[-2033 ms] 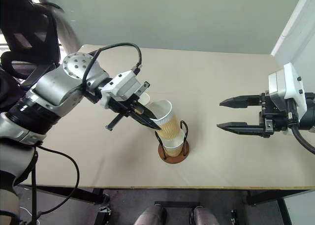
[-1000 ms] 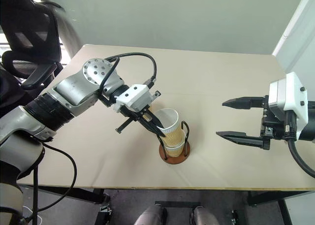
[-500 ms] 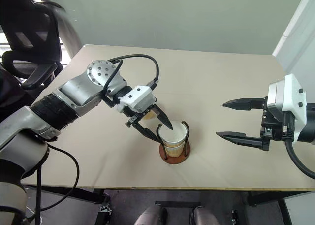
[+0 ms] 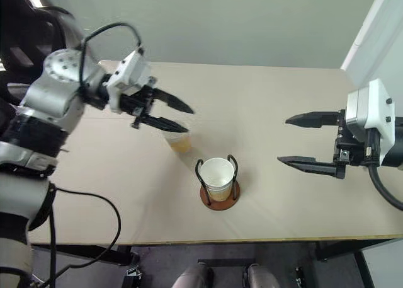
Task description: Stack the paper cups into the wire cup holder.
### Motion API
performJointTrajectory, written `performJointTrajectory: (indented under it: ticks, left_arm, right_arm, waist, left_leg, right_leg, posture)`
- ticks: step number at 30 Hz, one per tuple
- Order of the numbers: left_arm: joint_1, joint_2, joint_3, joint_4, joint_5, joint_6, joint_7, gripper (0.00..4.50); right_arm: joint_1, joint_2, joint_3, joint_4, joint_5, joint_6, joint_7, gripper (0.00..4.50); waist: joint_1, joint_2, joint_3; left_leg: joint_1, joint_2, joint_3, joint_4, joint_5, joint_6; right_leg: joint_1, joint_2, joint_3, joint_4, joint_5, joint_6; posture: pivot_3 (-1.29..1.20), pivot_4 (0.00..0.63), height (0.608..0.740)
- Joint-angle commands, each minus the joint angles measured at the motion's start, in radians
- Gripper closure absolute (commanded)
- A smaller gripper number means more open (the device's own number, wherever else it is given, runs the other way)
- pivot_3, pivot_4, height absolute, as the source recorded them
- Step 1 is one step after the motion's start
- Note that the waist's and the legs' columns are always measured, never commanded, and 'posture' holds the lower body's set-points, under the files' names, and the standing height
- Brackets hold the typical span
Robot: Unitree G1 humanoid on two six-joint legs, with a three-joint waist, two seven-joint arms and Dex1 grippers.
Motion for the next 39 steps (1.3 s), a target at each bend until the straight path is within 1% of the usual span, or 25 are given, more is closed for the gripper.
performJointTrajectory:
  ticks: [1,5,10,14,23,25,26,30,31,34,36,37,39]
  left_arm:
    - [0.030,-0.023,0.051,0.141,0.169,-0.093,0.073,2.22]
    - [0.030,-0.099,0.105,0.293,0.259,-0.143,0.117,2.22]
    - [0.004,-0.162,0.155,0.426,0.357,-0.209,0.150,2.22]
    - [0.000,-0.190,0.174,0.480,0.414,-0.224,0.096,2.22]
    - [0.002,-0.274,0.196,0.577,0.547,-0.305,0.210,2.22]
    - [-0.001,-0.285,0.201,0.591,0.572,-0.322,0.248,2.59]
    - [-0.002,-0.289,0.205,0.596,0.580,-0.326,0.259,2.85]
    - [-0.019,-0.293,0.229,0.607,0.598,-0.337,0.263,4.28]
    - [-0.027,-0.290,0.235,0.606,0.598,-0.336,0.244,4.49]
    - [-0.051,-0.277,0.255,0.598,0.594,-0.337,0.171,4.49]
    - [-0.070,-0.265,0.270,0.583,0.580,-0.330,0.085,4.49]
    - [-0.084,-0.255,0.277,0.565,0.565,-0.315,0.013,4.49]
    - [-0.108,-0.205,0.200,0.449,0.435,-0.223,-0.060,4.49]
  right_arm:
    - [-0.065,0.002,0.056,0.035,-0.036,-0.047,0.031,0.90]
    - [-0.106,0.011,0.098,0.063,-0.056,-0.063,0.050,0.90]
    - [-0.107,0.012,0.098,0.061,-0.059,-0.060,0.056,0.90]
    - [-0.094,0.006,0.082,0.044,-0.050,-0.048,0.050,0.90]
    - [-0.075,-0.005,0.048,0.013,-0.032,-0.011,0.034,0.90]
    - [-0.069,-0.008,0.040,0.007,-0.032,-0.004,0.031,0.90]
    - [-0.066,-0.009,0.037,0.003,-0.031,-0.001,0.029,0.90]
    - [-0.052,-0.014,0.020,-0.005,-0.027,0.010,0.023,0.90]
    - [-0.050,-0.014,0.018,-0.004,-0.027,0.010,0.023,0.90]
    - [-0.049,-0.013,0.019,-0.002,-0.028,0.007,0.023,0.90]
    - [-0.045,-0.014,0.017,-0.001,-0.025,0.006,0.033,0.90]
    - [-0.038,-0.018,0.013,-0.002,-0.023,0.004,0.045,0.90]
    - [-0.017,-0.034,-0.013,0.007,-0.019,-0.005,0.084,0.90]
  waist:
    - [0.003,0.000,0.000]
    - [0.027,-0.001,0.001]
    - [0.030,-0.001,0.001]
    - [0.027,-0.001,0.001]
    - [0.021,-0.001,0.001]
    - [0.018,-0.001,0.001]
    - [0.018,-0.001,0.001]
    - [0.017,-0.001,0.001]
    - [0.017,-0.001,0.001]
    - [0.018,-0.001,0.001]
    - [0.017,-0.001,0.001]
    - [0.017,-0.001,0.001]
    - [0.017,-0.001,0.001]
  left_leg:
    - [0.000,0.000,0.000,0.000,0.000,0.000]
    - [-0.003,-0.001,0.000,0.003,-0.001,0.004]
    - [-0.004,-0.002,0.004,0.007,-0.004,0.009]
    - [-0.004,-0.001,0.010,0.007,-0.005,0.010]
    - [-0.002,-0.001,0.015,0.008,-0.005,0.012]
    - [-0.002,-0.001,0.016,0.008,-0.005,0.012]
    - [-0.002,-0.001,0.016,0.008,-0.005,0.012]
    - [-0.002,-0.001,0.017,0.008,-0.006,0.013]
    - [-0.002,-0.001,0.017,0.008,-0.006,0.013]
    - [-0.002,-0.001,0.017,0.008,-0.006,0.013]
    - [-0.002,-0.001,0.017,0.008,-0.006,0.013]
    - [-0.002,-0.001,0.017,0.008,-0.006,0.013]
    - [-0.002,-0.001,0.018,0.008,-0.006,0.014]
  right_leg:
    - [-0.001,0.000,0.001,0.000,0.000,0.000]
    - [-0.001,0.000,0.002,0.000,0.002,0.001]
    - [-0.001,0.000,0.006,-0.001,0.004,0.003]
    - [-0.002,-0.001,0.010,-0.001,0.004,0.004]
    - [-0.002,-0.001,0.014,-0.001,0.004,0.006]
    - [-0.003,-0.001,0.014,-0.001,0.004,0.006]
    - [-0.003,-0.001,0.015,-0.001,0.004,0.006]
    - [-0.003,-0.001,0.015,-0.001,0.004,0.006]
    - [-0.003,-0.001,0.015,-0.001,0.004,0.006]
    - [-0.003,-0.001,0.015,-0.001,0.004,0.006]
    - [-0.003,-0.001,0.015,-0.001,0.004,0.006]
    - [-0.003,-0.001,0.015,-0.001,0.004,0.006]
    - [-0.003,-0.001,0.016,-0.001,0.004,0.007]
  posture:
    - [0.00,0.150,0.740]
    - [0.00,0.150,0.740]
    - [0.00,0.150,0.740]
    - [0.00,0.150,0.740]
    - [0.00,0.150,0.740]
    - [0.00,0.150,0.740]
    - [0.00,0.150,0.740]
    - [0.00,0.150,0.740]
    - [0.00,0.150,0.740]
    - [0.00,0.150,0.740]
    - [0.00,0.150,0.740]
    - [0.00,0.150,0.740]
    - [0.00,0.150,0.740]
